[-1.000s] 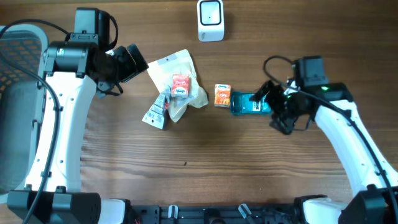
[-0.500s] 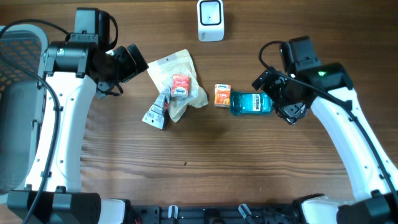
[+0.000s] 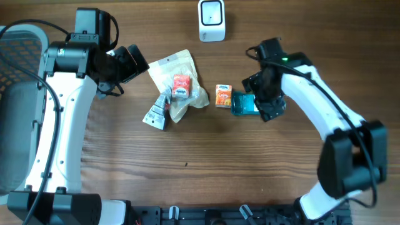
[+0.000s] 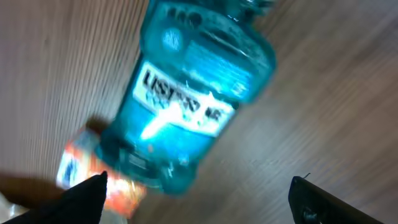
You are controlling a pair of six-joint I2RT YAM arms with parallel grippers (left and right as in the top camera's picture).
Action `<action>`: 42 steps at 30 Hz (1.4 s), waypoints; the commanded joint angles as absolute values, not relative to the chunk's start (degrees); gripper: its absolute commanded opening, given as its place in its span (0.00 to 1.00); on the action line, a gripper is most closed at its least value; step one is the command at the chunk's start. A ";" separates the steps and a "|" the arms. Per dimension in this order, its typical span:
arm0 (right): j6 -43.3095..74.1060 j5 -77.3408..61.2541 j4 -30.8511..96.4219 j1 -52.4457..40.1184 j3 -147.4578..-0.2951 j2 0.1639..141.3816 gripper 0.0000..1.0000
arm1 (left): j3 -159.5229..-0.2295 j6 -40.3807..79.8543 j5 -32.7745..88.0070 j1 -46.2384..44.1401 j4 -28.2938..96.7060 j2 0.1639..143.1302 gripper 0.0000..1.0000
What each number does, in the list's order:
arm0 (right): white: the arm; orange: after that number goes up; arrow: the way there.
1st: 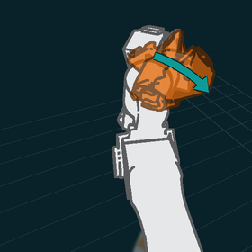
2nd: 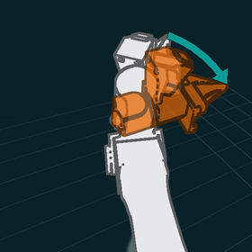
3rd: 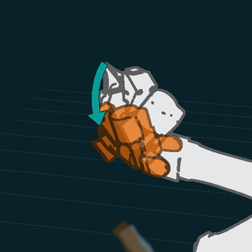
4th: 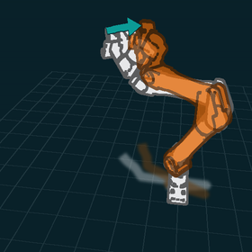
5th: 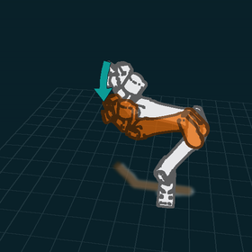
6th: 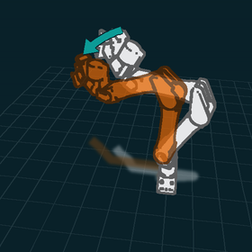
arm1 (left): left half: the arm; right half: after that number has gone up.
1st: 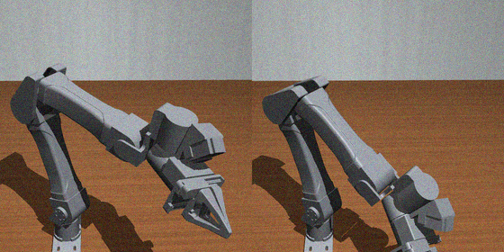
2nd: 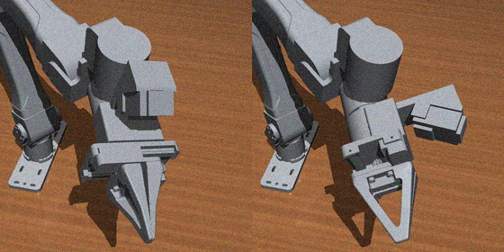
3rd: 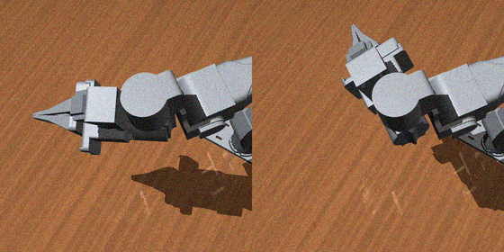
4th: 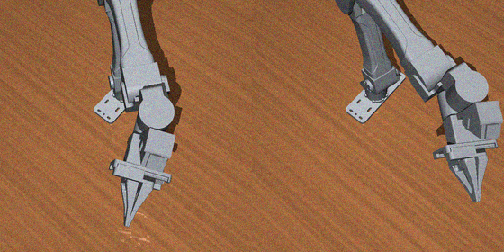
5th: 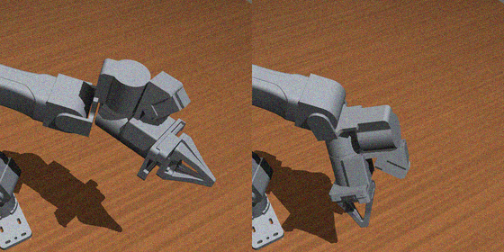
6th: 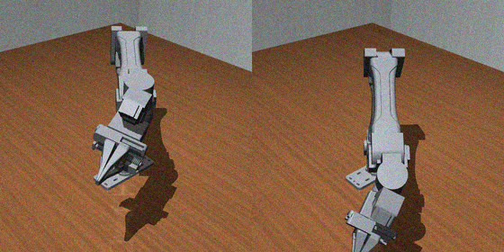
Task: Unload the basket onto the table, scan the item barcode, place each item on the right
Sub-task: 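Grasp the mouthwash bottle neck with the right gripper and lift, then hold the bottle label up in front of the white scanner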
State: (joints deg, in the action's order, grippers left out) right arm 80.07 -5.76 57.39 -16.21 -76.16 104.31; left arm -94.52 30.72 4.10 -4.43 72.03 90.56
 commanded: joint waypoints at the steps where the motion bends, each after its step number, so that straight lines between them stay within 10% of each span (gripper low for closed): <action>1: 85.34 -6.87 52.49 -16.32 -75.61 111.00 0.97 | -94.45 30.30 3.53 -4.23 72.07 90.76 1.00; 16: 79.09 7.29 51.79 -16.27 -75.75 118.69 0.86 | -94.45 30.30 3.53 -4.23 72.05 90.76 1.00; 26: 63.72 5.52 51.92 -16.16 -76.27 118.61 0.57 | -94.45 30.30 3.53 -4.23 72.07 90.76 1.00; 42: 42.19 -1.93 50.06 -15.49 -78.11 109.06 0.52 | -94.45 30.30 3.53 -4.23 72.07 90.76 1.00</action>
State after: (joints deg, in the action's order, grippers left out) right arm 47.83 2.31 50.92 -16.29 -77.17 114.56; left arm -94.50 30.72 4.12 -4.43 72.07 90.56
